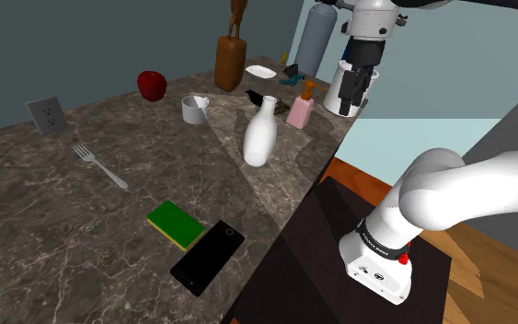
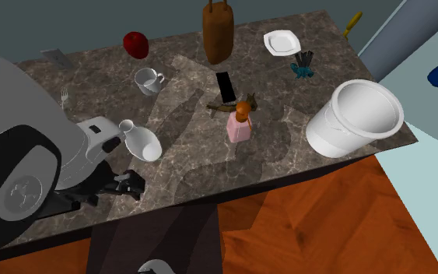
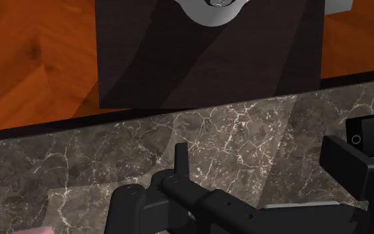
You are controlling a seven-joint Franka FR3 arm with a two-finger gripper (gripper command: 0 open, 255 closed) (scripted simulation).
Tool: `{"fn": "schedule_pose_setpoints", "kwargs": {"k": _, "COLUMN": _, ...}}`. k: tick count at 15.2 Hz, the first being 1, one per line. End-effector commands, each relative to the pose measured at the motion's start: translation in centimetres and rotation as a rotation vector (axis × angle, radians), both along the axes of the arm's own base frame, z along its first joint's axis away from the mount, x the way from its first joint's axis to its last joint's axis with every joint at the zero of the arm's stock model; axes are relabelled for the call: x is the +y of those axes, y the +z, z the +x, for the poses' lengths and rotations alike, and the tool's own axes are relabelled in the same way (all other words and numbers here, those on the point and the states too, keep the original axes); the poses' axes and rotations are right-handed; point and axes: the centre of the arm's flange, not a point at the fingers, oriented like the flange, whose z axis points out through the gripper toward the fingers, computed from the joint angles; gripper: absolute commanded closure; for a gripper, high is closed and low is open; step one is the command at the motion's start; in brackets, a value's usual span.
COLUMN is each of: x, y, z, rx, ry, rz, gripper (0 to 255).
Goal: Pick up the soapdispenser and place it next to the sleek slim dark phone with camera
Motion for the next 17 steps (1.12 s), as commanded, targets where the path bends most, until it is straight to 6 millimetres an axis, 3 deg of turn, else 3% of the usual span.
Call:
{"fn": "schedule_pose_setpoints", "kwargs": {"k": 1, "x": 0.0, "y": 0.0, "z": 0.0, "rx": 0.000, "ry": 0.000, "rz": 0.000, "gripper": 0}}
{"fn": "schedule_pose_setpoints", "kwargs": {"k": 17, "x": -17.1, "y": -4.9, "z": 10.1, "rx": -0.045, "ry": 0.050, "rz": -0.013, "gripper": 0}}
